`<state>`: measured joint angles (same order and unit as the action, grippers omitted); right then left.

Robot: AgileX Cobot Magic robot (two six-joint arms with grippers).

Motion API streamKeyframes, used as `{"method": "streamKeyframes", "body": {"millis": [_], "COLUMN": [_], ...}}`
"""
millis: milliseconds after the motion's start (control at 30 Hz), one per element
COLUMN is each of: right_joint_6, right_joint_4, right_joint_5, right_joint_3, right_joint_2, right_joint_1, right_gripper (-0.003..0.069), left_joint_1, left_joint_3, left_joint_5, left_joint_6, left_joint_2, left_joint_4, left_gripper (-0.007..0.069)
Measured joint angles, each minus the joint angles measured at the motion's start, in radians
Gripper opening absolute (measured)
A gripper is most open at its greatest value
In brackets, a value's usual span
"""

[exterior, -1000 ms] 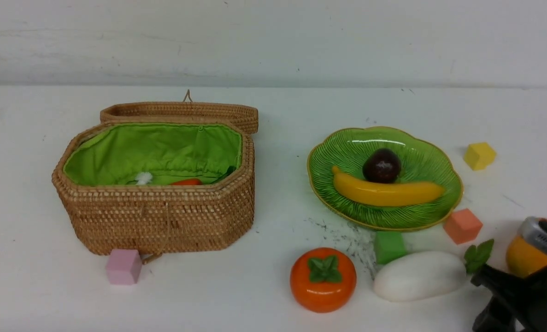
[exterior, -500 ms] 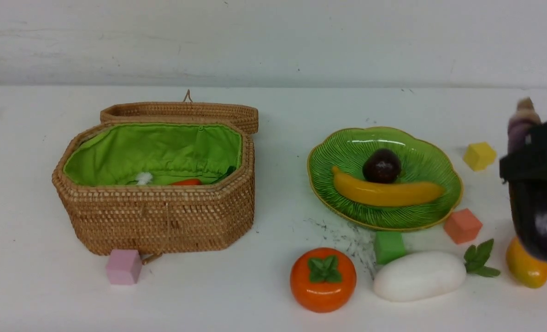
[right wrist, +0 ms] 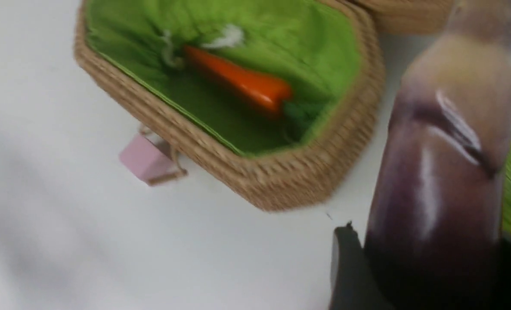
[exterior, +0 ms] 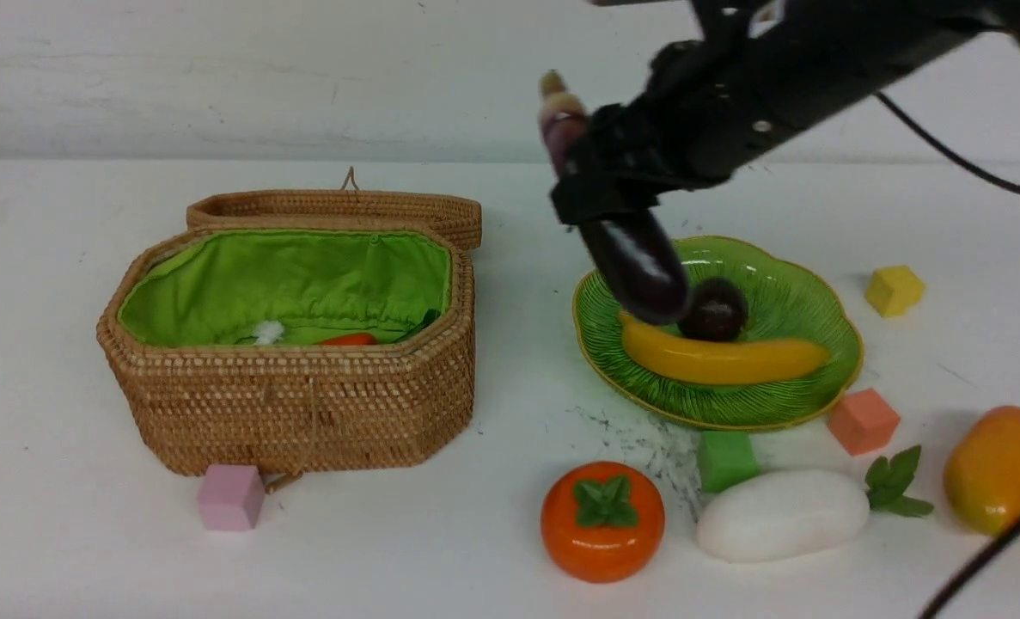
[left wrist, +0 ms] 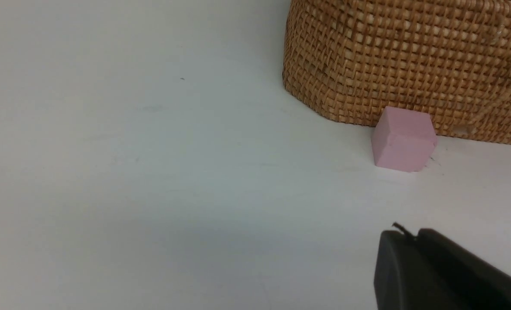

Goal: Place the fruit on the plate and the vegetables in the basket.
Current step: Grab an eggplant with your right arm and place it in the basket on the left, then use the right arm to grab a mango and put it into the right plate

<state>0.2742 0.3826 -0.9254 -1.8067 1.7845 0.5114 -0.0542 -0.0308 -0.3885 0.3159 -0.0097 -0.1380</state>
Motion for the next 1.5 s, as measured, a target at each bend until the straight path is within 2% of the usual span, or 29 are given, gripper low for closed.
{"method": "streamKeyframes", "body": {"millis": [233,367,467,567,633,733,967,1067,1133,1233,1300,1400,1500], "right_joint_6": [0.047,0.087,0.176,0.263,0.378,0.442,0.419,0.408,0.405,0.403,0.402,0.402,0.401], "right_joint_4": [0.004,0.015,0.069,0.105,0.145,0.154,0.131,0.128,0.127,0.127,0.127,0.126,0.127], "right_joint_5": [-0.015,-0.014,0.026,0.071,0.122,0.132,0.122,0.096,0.073,0.056,0.037,0.019,0.013], "right_joint_3": [-0.303,-0.418,-0.510,-0.534,-0.543,-0.544,-0.544,-0.544,-0.544,-0.544,-0.544,-0.543,-0.521], "right_joint_2": [0.255,0.355,0.452,0.492,0.533,0.564,0.578,0.578,0.578,0.576,0.566,0.538,0.480], "right_joint_1": [0.107,0.128,0.131,0.131,0.135,0.138,0.146,0.146,0.146,0.146,0.146,0.146,0.142], "right_gripper": [0.0362,0.0362,0.0362,0.0362,0.0362,0.0362,0.0362,0.0411,0.0519,0.0629,0.0670,0.0674,0.0643], "left_joint_1": [0.000,0.000,0.000,0.000,0.000,0.000,0.000,0.000,0.000,0.000,0.000,0.000,0.000], "left_joint_3": [0.000,0.000,0.000,0.000,0.000,0.000,0.000,0.000,0.000,0.000,0.000,0.000,0.000], "left_joint_5": [0.000,0.000,0.000,0.000,0.000,0.000,0.000,0.000,0.000,0.000,0.000,0.000,0.000], "left_joint_6": [0.000,0.000,0.000,0.000,0.000,0.000,0.000,0.000,0.000,0.000,0.000,0.000,0.000], "left_joint_2": [0.000,0.000,0.000,0.000,0.000,0.000,0.000,0.000,0.000,0.000,0.000,0.000,0.000], "left_joint_4": [-0.002,-0.003,-0.003,-0.003,-0.003,-0.003,-0.003,-0.003,-0.003,-0.003,-0.003,-0.003,-0.003], "left_gripper": [0.0051,0.0052,0.0053,0.0056,0.0059,0.0061,0.0061,0.0061,0.0062,0.0064,0.0070,0.0074,0.0076]}}
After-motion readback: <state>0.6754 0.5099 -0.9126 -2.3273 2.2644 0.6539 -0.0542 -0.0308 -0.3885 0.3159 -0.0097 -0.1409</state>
